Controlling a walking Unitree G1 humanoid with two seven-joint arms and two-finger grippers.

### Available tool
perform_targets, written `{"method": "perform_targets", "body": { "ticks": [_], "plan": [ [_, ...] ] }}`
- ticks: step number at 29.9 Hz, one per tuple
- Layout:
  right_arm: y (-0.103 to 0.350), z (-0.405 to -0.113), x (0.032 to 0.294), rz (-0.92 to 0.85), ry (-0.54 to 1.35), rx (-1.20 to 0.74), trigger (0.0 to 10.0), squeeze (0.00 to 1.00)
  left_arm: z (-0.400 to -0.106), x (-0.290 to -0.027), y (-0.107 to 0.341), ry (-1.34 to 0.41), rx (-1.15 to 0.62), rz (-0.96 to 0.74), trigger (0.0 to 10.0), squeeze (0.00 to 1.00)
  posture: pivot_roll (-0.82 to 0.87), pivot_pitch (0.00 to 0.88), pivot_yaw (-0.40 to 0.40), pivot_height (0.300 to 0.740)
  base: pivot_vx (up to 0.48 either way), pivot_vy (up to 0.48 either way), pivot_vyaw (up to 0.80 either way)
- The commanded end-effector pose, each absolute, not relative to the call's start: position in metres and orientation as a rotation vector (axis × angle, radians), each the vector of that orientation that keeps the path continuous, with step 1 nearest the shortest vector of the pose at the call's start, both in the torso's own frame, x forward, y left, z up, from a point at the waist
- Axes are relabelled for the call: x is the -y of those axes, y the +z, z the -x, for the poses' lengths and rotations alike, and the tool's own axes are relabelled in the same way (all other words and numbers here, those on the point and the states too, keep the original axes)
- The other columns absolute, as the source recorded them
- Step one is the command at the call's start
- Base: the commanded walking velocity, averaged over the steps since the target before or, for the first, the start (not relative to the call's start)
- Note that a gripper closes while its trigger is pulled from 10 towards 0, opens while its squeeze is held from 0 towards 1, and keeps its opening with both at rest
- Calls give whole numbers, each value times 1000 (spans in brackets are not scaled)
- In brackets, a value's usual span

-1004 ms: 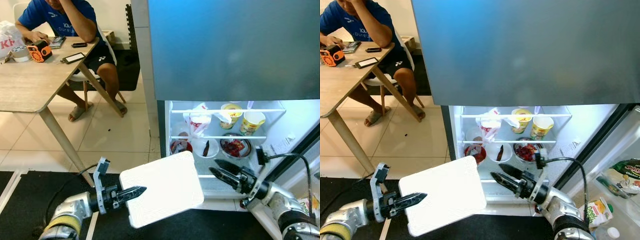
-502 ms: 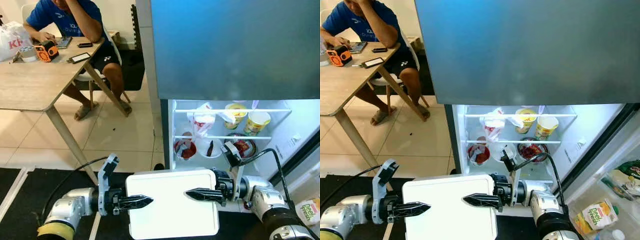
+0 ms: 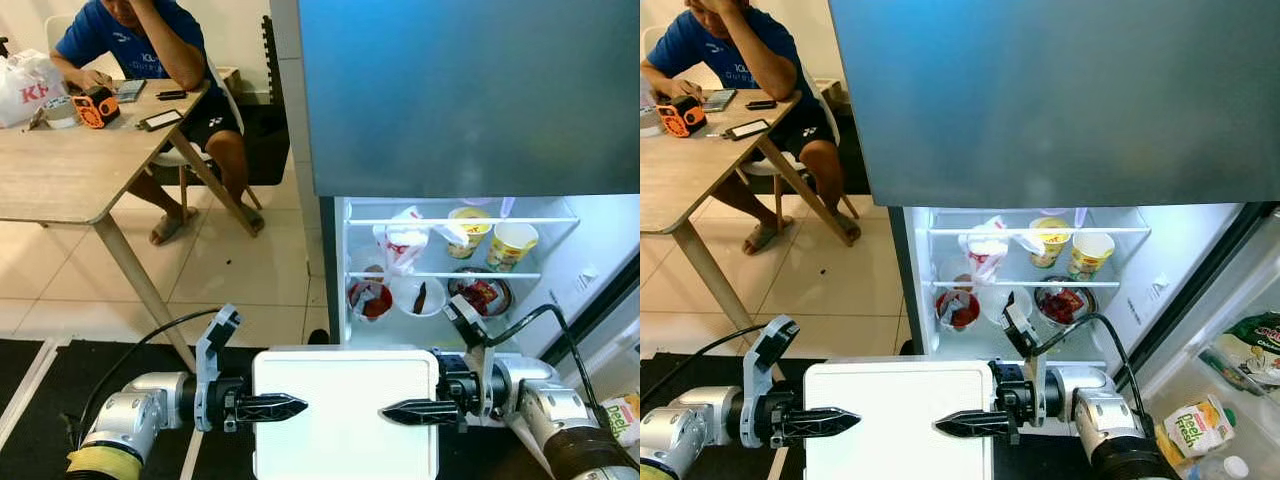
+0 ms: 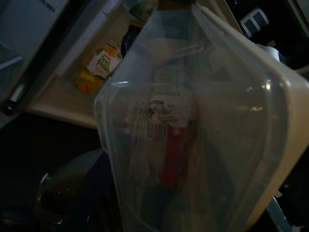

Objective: Restocking fridge

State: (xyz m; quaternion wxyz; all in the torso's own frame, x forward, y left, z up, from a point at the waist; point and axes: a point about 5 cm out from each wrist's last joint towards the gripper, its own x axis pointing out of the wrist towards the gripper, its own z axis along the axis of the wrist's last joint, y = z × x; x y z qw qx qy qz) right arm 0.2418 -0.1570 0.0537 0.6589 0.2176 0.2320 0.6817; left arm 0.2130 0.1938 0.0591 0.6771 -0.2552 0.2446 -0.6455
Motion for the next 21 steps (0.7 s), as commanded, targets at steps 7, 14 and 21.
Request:
{"method": "perform_targets", "body": {
  "ticks": [7,14,21],
  "plan": [
    [55,-236,175,-476,1505,-555,10000,0,-214,-212,69,-1413,-492,580,10000,0,-70,9,36,740,0,0,0],
    [55,-235,177,-494,1499,-563,3373,0,-214,-215,71,-1395,-474,578,10000,0,-68,9,32,740,0,0,0],
    [56,-234,179,-531,1488,-552,0,0,-216,-217,72,-1361,-437,577,10000,0,-70,7,32,740,0,0,0]
  ]
}}
